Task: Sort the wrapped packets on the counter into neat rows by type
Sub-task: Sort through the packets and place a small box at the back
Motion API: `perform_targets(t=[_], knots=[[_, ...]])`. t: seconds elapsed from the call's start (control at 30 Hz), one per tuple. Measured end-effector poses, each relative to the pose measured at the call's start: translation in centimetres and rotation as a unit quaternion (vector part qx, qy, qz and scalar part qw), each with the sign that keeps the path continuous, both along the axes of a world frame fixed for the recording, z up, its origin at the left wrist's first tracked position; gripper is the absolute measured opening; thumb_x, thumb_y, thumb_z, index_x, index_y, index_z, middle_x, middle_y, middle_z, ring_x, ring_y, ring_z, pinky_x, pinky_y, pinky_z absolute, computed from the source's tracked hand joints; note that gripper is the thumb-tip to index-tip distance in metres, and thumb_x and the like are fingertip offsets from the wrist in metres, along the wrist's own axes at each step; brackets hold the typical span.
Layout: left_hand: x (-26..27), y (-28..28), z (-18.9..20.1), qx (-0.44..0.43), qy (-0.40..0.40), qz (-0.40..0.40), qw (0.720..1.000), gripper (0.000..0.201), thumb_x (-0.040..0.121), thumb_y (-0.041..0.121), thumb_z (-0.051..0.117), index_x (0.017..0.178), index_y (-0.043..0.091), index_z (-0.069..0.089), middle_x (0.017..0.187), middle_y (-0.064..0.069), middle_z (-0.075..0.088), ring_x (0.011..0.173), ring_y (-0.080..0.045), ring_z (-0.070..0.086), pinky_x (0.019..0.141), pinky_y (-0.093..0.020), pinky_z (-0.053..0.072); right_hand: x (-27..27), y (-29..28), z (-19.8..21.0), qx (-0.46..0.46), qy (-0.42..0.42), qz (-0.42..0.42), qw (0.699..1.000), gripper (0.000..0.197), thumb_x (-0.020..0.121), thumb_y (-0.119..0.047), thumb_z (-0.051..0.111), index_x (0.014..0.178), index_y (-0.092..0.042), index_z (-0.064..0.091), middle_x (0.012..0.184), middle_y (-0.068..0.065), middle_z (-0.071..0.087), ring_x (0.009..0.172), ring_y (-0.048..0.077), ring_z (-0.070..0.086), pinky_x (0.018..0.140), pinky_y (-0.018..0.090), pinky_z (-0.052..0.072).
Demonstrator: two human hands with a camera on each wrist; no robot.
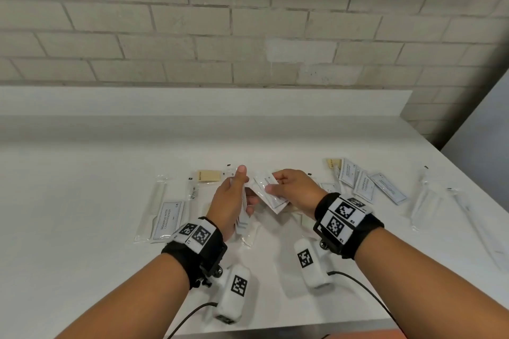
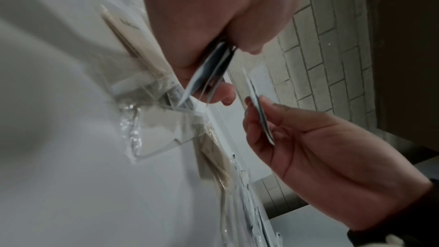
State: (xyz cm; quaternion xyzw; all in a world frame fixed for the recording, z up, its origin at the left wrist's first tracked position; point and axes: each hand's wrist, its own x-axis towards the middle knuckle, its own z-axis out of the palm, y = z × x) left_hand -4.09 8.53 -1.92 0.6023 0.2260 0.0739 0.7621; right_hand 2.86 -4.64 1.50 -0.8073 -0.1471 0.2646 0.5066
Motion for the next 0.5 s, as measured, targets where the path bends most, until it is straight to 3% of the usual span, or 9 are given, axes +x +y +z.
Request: perform_targets(t=[0.07, 0.13, 0.2, 0.27, 0.33, 0.4, 0.47, 0.5], knots=[[0.2, -0.1, 0.4, -0.012, -0.019, 0.002, 1.000, 0.051, 0.094, 0.057, 0.042, 0.098, 0.014, 0.070, 0.088, -0.013, 0.071, 0.078, -0.026, 0.066, 0.066, -0.035, 0.054, 0.2, 0.5, 0.0, 0.051, 0.036, -0.019, 0.998, 0.017, 0.085, -0.011, 0.069, 0.100, -0.014, 0.061, 0.108, 0.019, 0.068, 0.099, 0.035, 0.067, 0.088, 0.047, 0.055], [0.5, -0.1, 0.8, -0.025, -0.007, 0.024, 0.999, 0.051, 0.095, 0.057, 0.040, 0.108, 0.014, 0.065, 0.101, -0.011, 0.073, 0.091, -0.027, 0.071, 0.075, -0.036, 0.058, 0.0, 1.3, 0.0, 0.063, 0.026, -0.023, 0.997, 0.030, 0.082, -0.015, 0.073, 0.106, -0.012, 0.056, 0.098, 0.010, 0.066, 0.083, 0.023, 0.066, 0.072, 0.032, 0.054], [0.7, 0.0, 1.3, -0.062, -0.004, 0.027, 0.998, 0.057, 0.095, 0.057, 0.040, 0.120, 0.010, 0.057, 0.108, -0.014, 0.071, 0.094, -0.028, 0.072, 0.070, -0.034, 0.059, -0.4, 2.2, -0.1, 0.052, -0.021, -0.033, 0.998, 0.030, 0.079, -0.018, 0.076, 0.100, -0.012, 0.055, 0.084, 0.003, 0.062, 0.069, 0.013, 0.060, 0.064, 0.025, 0.050], [0.7, 0.1, 1.6, -0.088, 0.003, 0.022, 0.996, 0.061, 0.093, 0.058, 0.042, 0.128, 0.008, 0.049, 0.112, -0.016, 0.068, 0.092, -0.028, 0.072, 0.062, -0.033, 0.060, -0.9, 2.9, -0.3, 0.041, -0.070, -0.035, 0.996, 0.023, 0.076, -0.021, 0.078, 0.087, -0.013, 0.059, 0.076, 0.001, 0.063, 0.064, 0.013, 0.060, 0.065, 0.027, 0.051], [0.5, 0.3, 1.8, -0.083, 0.022, 0.028, 0.996, 0.051, 0.095, 0.052, 0.046, 0.133, 0.018, 0.042, 0.110, -0.013, 0.067, 0.087, -0.024, 0.071, 0.052, -0.028, 0.058, -1.4, 3.3, -0.3, 0.013, -0.115, -0.008, 0.993, 0.016, 0.076, -0.023, 0.076, 0.077, -0.013, 0.064, 0.069, -0.001, 0.062, 0.061, 0.012, 0.057, 0.062, 0.024, 0.048], [0.4, 0.7, 1.7, -0.088, 0.021, 0.030, 0.995, 0.034, 0.098, 0.040, 0.048, 0.125, 0.019, 0.044, 0.102, -0.012, 0.068, 0.078, -0.022, 0.070, 0.049, -0.027, 0.057, -1.5, 3.6, -0.2, -0.018, -0.154, 0.022, 0.988, 0.016, 0.076, -0.023, 0.074, 0.074, -0.008, 0.070, 0.071, 0.002, 0.065, 0.065, 0.015, 0.060, 0.063, 0.022, 0.047], [0.3, 1.3, 1.7, -0.091, 0.022, 0.025, 0.995, 0.026, 0.098, 0.032, 0.051, 0.121, 0.020, 0.049, 0.102, -0.015, 0.068, 0.075, -0.024, 0.069, 0.052, -0.029, 0.058, -1.4, 3.7, 0.4, -0.061, -0.181, 0.044, 0.981, 0.023, 0.071, -0.028, 0.074, 0.085, -0.010, 0.069, 0.098, 0.006, 0.062, 0.089, 0.017, 0.060, 0.074, 0.023, 0.047], [0.3, 1.7, 1.7, -0.093, 0.025, 0.023, 0.995, 0.024, 0.098, 0.029, 0.053, 0.120, 0.020, 0.050, 0.098, -0.015, 0.067, 0.073, -0.024, 0.068, 0.053, -0.030, 0.059, -1.2, 3.6, 0.9, -0.088, -0.184, 0.067, 0.977, 0.038, 0.069, -0.031, 0.077, 0.099, -0.013, 0.063, 0.115, 0.004, 0.053, 0.105, 0.016, 0.053, 0.082, 0.025, 0.044]])
